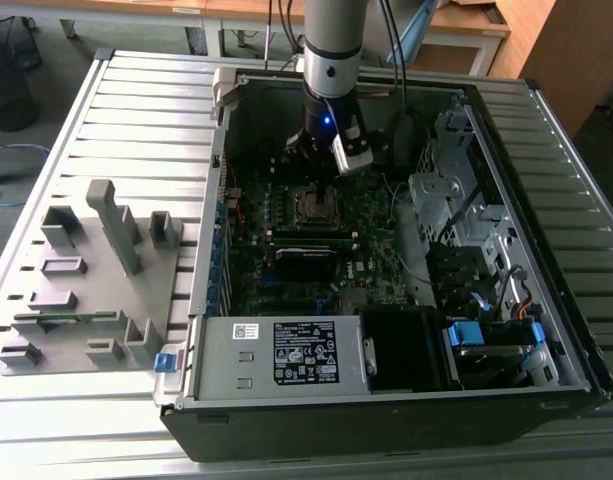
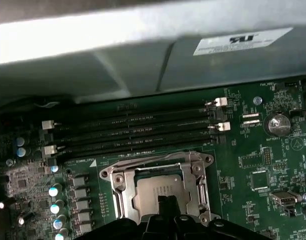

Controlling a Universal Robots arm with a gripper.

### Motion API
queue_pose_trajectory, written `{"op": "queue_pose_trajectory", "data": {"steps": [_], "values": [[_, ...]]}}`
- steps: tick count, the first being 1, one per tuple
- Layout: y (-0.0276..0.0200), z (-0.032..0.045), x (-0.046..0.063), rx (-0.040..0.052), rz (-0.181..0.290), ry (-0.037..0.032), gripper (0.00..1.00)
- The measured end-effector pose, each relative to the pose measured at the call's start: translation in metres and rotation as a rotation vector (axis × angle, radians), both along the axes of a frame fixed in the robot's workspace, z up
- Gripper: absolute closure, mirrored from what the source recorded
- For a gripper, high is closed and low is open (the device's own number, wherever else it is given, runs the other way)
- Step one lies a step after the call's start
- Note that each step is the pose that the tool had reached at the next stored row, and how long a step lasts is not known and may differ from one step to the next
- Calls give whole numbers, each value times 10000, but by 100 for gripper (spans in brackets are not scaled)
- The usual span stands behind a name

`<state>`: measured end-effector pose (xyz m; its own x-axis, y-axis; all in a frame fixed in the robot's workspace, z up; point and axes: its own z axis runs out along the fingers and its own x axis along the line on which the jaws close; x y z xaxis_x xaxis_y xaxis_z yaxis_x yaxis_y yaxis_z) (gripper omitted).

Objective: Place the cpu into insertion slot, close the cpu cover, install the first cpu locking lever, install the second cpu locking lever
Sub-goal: 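Install the first cpu locking lever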

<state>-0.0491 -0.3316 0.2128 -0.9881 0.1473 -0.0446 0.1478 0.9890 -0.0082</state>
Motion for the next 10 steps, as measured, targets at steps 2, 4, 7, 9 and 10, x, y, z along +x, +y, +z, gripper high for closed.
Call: {"op": "queue_pose_trajectory", "data": {"steps": [2,4,7,9,10], "values": [[-2,0,-2,-2,115,1,90],[-2,0,-3,-3,197,1,90],[-3,0,-3,-2,200,1,90],[-4,9,-4,-3,200,2,90],[-3,19,-4,-2,200,2,90]]}}
